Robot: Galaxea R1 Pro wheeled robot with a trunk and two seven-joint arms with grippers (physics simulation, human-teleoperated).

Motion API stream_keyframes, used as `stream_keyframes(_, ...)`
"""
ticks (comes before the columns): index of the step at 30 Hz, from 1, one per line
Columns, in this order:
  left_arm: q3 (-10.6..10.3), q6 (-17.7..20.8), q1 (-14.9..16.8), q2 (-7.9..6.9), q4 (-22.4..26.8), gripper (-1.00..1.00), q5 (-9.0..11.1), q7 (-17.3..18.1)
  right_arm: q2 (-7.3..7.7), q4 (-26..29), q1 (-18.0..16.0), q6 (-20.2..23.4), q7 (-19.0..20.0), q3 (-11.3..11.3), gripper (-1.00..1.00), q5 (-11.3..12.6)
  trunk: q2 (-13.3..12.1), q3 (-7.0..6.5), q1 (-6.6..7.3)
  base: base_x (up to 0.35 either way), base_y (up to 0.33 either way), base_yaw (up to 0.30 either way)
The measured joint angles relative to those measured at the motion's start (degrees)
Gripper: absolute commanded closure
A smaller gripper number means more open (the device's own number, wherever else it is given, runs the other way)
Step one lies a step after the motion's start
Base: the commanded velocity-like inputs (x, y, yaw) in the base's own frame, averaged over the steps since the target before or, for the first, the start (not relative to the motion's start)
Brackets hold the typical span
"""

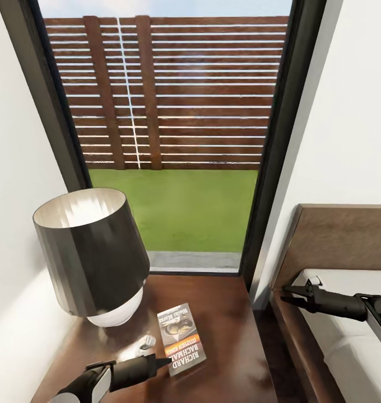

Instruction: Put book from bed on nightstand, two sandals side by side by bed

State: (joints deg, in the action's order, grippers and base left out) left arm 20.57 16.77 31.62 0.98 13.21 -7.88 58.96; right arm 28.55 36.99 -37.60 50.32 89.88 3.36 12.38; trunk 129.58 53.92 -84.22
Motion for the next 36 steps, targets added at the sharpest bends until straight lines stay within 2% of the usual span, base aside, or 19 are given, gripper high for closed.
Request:
stream_keyframes(3,0.1,2.2,0.0,-0.07,0.6,1.0,0.1,0.1,0.0,0.0,0.0,0.0,0.0,0.0,-1.0,0.0,0.0,0.0,0.0,0.0,0.0,0.0)
stream_keyframes(4,0.2,4.5,0.0,-0.07,2.8,1.0,0.5,0.2,0.0,0.0,0.0,0.0,0.0,0.0,-1.0,0.0,0.0,-0.01,0.0,0.0,0.0,0.0)
stream_keyframes(6,0.2,6.4,0.0,-0.07,4.2,1.0,0.9,0.2,0.0,0.0,0.0,0.0,0.0,0.0,-1.0,0.0,0.0,0.0,0.0,0.0,0.0,0.0)
stream_keyframes(10,0.3,12.4,0.0,0.04,8.0,1.0,3.7,0.3,0.01,0.0,0.0,0.0,0.0,0.0,-1.0,0.0,0.0,-0.01,0.0,0.0,0.0,0.0)
stream_keyframes(15,0.2,18.2,0.0,0.16,11.0,1.0,4.0,0.3,0.0,0.0,0.0,0.0,0.0,0.0,-1.0,0.0,0.0,0.0,0.0,0.0,0.0,0.0)
stream_keyframes(31,0.0,24.4,0.0,0.45,11.6,1.0,3.9,-0.3,0.0,0.0,0.0,0.0,0.0,0.0,-1.0,0.0,0.0,0.0,0.0,0.0,0.0,0.0)
stream_keyframes(36,0.0,25.2,0.0,0.45,11.6,1.0,3.9,-0.4,0.01,0.0,0.0,0.0,0.0,0.0,-1.0,0.0,0.0,0.0,0.0,0.0,0.0,0.0)
